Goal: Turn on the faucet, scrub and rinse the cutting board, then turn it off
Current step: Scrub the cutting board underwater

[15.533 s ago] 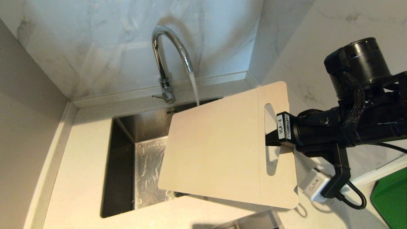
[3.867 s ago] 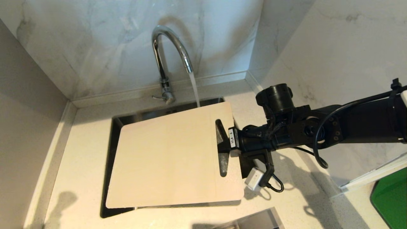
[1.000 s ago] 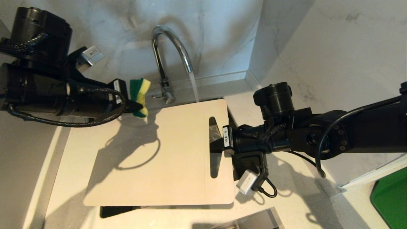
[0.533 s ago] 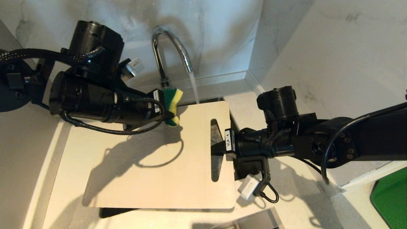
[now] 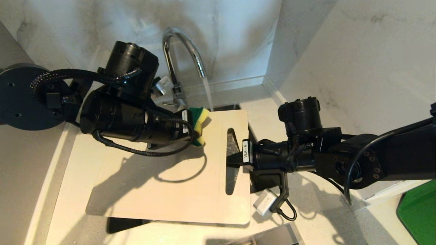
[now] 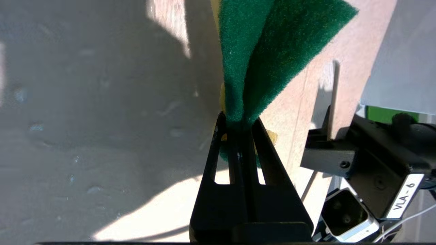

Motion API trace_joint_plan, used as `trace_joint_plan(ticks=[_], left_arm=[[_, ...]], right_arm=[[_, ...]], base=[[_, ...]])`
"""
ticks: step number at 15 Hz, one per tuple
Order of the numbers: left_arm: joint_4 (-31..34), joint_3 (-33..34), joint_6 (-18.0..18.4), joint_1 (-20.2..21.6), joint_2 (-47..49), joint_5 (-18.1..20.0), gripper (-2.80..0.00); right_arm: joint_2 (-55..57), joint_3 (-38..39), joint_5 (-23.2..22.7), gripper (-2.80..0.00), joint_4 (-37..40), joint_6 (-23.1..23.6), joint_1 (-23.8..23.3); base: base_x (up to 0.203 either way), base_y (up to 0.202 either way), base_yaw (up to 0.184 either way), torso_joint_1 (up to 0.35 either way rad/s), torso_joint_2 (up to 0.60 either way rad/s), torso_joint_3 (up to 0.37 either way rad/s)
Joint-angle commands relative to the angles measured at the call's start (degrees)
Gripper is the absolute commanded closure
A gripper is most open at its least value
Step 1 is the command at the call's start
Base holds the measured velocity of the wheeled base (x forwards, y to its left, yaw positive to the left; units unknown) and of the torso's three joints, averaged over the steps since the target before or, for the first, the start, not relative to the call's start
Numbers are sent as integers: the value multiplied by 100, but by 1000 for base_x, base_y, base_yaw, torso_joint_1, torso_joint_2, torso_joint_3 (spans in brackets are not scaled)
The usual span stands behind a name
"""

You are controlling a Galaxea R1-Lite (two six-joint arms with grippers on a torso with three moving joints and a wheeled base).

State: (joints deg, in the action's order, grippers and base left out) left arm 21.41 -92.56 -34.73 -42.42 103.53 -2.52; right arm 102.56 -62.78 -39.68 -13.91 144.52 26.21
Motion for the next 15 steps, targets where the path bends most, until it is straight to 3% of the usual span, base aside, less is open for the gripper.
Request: trace_joint_plan(ticks=[1,7,15], left_arm=[[14,67,-33,115,-8,-3,0],[-19,434,-25,657,-8,92,0],[-269,742,28,1598,167,780,0]], right_arm=[[-80,11,-23,0,-7,77,7],[-219,99,-13,0,29,25,7],[-194,170,-5,0,20,33,6]], base=[[0,0,0,0,0,0],[0,0,0,0,0,0],[0,0,0,0,0,0]])
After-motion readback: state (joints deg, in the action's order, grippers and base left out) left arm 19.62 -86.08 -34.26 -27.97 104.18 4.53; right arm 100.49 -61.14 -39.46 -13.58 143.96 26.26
